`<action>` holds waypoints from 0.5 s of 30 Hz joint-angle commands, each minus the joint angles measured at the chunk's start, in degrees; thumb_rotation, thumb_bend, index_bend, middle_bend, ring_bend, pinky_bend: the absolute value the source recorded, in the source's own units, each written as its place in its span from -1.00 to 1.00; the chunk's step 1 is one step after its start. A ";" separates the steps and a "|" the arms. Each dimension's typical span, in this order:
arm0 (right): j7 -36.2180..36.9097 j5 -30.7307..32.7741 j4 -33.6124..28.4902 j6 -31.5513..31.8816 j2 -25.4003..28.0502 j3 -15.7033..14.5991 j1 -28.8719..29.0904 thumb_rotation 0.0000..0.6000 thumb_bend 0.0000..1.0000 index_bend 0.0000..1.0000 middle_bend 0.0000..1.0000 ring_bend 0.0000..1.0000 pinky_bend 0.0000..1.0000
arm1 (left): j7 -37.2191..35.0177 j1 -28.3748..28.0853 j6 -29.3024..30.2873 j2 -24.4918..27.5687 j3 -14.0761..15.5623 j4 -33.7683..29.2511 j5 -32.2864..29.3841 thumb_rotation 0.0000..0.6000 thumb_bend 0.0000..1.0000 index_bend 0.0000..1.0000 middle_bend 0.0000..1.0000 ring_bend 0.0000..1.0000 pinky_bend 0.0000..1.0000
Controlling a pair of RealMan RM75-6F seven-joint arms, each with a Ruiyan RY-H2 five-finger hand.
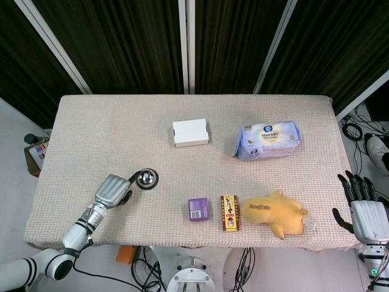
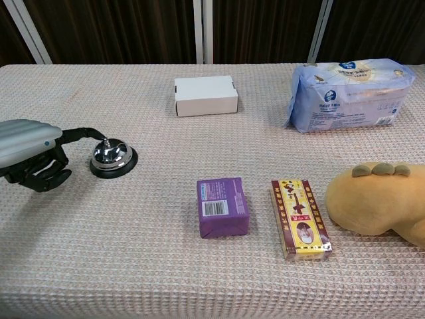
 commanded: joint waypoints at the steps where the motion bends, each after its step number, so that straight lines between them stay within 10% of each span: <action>1: -0.01 -0.03 -0.02 0.00 0.01 -0.02 0.00 1.00 -0.52 -1.00 -1.00 -1.00 -1.00 | -0.02 -0.01 0.01 -0.03 -0.02 0.00 0.00 1.00 0.06 -0.77 0.62 0.55 0.52; 15: 0.50 -0.20 0.37 0.23 -0.09 -0.12 -0.13 1.00 -0.52 -1.00 -1.00 -1.00 -1.00 | -0.05 0.13 0.47 0.09 -0.20 -0.25 0.05 1.00 0.06 -0.77 0.62 0.55 0.52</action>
